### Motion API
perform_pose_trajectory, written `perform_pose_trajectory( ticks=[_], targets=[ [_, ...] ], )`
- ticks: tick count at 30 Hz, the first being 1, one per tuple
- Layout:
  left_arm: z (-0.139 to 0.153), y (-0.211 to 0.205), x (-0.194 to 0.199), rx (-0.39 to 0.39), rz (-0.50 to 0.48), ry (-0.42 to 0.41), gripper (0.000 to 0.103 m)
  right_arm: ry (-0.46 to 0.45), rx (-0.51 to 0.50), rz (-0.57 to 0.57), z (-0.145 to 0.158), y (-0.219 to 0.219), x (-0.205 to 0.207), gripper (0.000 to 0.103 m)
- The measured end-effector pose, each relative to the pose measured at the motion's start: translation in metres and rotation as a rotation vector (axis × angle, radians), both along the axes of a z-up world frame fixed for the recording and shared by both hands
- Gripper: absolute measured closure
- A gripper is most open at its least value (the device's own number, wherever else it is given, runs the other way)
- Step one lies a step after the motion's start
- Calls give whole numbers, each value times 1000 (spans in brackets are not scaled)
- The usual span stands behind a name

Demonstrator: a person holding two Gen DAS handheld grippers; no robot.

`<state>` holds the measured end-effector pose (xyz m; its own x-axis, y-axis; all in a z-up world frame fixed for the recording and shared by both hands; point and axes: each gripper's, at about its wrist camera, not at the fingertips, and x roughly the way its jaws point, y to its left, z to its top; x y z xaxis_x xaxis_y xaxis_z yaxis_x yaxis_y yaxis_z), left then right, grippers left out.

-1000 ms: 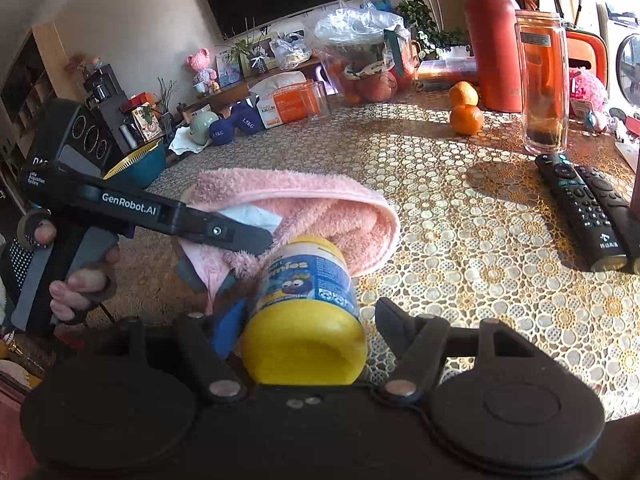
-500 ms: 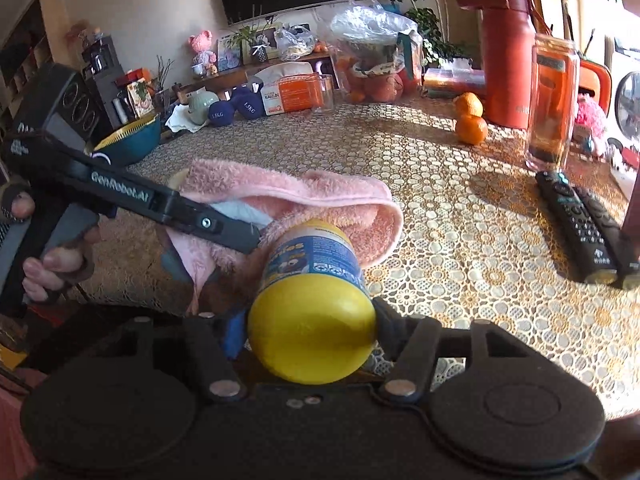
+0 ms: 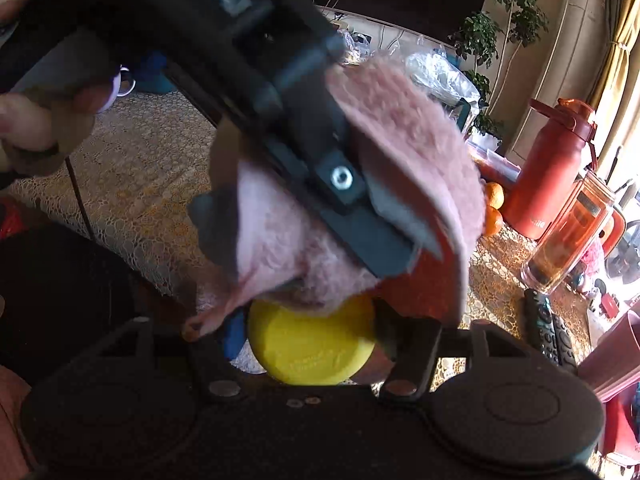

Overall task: Organize objects
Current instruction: 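Hold the towel-wrapped plush in left gripper beside the jar in right gripper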

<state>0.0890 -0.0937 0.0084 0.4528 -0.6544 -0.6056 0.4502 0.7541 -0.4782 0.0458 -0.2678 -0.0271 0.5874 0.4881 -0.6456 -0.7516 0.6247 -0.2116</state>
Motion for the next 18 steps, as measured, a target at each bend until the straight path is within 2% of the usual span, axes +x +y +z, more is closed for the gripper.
perform_pose_trajectory(
  ticks=[4,18],
  targets=[
    [-7,13,10,-28,46,32,65,6,5,0,-2,0,3,42],
    [-46,50,44,32,186,107,65,26,33,-20,-4,-2,13,42]
  ],
)
